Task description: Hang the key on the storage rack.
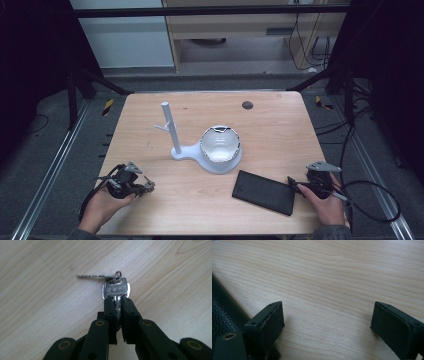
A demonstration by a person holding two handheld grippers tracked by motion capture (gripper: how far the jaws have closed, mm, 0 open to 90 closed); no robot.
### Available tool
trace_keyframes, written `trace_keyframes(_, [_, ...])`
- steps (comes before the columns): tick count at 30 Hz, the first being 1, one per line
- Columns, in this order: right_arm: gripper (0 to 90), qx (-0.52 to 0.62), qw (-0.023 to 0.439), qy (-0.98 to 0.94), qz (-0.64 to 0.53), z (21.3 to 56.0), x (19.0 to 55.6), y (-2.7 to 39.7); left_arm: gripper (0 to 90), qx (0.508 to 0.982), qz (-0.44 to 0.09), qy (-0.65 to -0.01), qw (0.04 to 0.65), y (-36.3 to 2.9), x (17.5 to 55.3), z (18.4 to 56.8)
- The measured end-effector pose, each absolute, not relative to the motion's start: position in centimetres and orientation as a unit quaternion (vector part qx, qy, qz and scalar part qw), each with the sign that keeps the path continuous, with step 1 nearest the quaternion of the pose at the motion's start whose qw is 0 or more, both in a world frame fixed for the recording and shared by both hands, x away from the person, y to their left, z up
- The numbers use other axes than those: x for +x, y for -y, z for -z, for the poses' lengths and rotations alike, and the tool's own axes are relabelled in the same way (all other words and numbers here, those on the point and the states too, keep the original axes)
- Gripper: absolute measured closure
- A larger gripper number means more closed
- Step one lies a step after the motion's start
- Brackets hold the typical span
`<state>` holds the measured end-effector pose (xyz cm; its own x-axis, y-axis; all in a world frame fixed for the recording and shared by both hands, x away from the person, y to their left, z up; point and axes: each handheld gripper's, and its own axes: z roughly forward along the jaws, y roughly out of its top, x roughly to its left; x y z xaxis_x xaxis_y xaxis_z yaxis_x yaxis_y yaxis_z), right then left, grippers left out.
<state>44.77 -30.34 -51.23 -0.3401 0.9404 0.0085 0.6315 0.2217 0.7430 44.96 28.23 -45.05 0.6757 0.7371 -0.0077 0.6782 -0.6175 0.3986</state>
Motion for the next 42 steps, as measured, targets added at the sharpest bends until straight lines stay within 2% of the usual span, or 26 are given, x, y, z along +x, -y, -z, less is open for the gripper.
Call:
trace_keyframes(11, [11.2,0.527,0.230,-0.747,-0.335,51.2,44.8,30.3,83.9,0.900,-0.086,-0.391,0.172,-28.1,45.6,41.0])
trace_keyframes(24, [11.2,0.526,0.230,-0.747,-0.335,51.2,44.8,30.3,83.8,0.904,-0.127,-0.374,0.163,-27.4,45.5,33.4])
trace_keyframes(42, [11.2,0.525,0.232,-0.748,-0.334,51.3,44.8,30.4,83.8,0.921,-0.122,-0.345,0.137,-24.1,46.6,27.2])
